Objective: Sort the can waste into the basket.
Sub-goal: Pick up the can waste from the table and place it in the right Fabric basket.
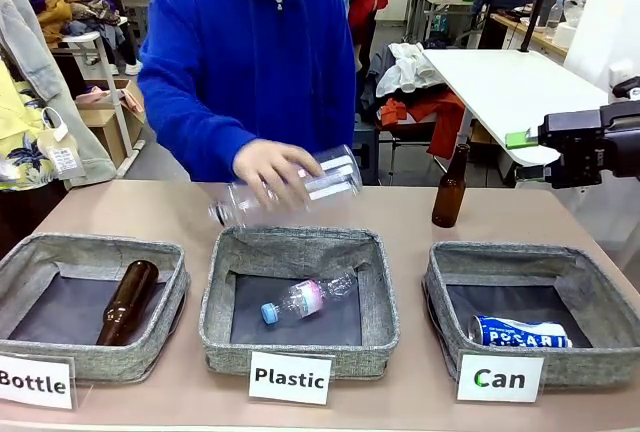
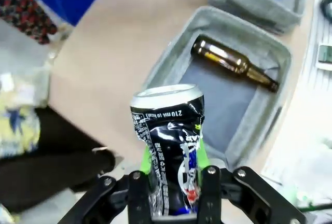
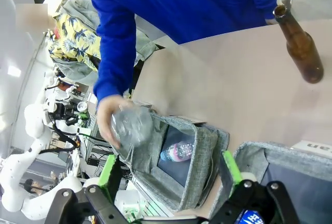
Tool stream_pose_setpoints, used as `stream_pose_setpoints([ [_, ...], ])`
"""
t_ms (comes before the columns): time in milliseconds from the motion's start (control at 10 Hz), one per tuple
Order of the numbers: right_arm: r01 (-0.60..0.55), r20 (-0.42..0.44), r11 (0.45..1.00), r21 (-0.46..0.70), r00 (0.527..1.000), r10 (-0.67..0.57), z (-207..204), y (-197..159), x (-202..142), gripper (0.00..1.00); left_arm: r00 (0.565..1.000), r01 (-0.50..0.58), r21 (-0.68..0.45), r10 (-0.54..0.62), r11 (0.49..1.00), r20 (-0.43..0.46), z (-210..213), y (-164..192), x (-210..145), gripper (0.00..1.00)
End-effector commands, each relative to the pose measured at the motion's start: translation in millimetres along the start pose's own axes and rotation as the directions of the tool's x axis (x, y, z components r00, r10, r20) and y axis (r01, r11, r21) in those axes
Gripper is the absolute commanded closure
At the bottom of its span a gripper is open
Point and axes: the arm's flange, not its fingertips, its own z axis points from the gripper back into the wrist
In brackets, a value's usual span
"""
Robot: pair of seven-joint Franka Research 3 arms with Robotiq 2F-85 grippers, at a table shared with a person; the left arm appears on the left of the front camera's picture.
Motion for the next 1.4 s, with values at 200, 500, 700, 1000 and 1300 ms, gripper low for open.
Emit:
stream_pose_setpoints([
  [200, -0.010, -0.007, 1.000, 0.005, 1.000, 0.010, 1, 0, 2, 0.00, 0.991, -0.005, -0.004, 0.005, 1.000, 0.135, 4, -12, -38, 0.65],
  [500, -0.010, -0.007, 1.000, 0.005, 1.000, 0.010, 1, 0, 2, 0.00, 0.991, 0.050, -0.027, -0.046, 0.998, 0.123, -4, -9, -19, 0.65],
  [700, -0.010, -0.007, 1.000, 0.005, 1.000, 0.010, 1, 0, 2, 0.00, 0.994, 0.097, -0.047, -0.095, 0.994, 0.045, -21, -10, 16, 0.65],
  [1000, -0.010, -0.007, 1.000, 0.005, 1.000, 0.010, 1, 0, 2, 0.00, 0.994, 0.106, -0.065, -0.105, 0.992, 0.018, -28, -11, 24, 0.65],
  [1300, -0.010, -0.007, 1.000, 0.005, 1.000, 0.010, 1, 0, 2, 0.00, 0.986, 0.165, -0.084, -0.165, 0.983, 0.009, -50, -34, 73, 0.65],
])
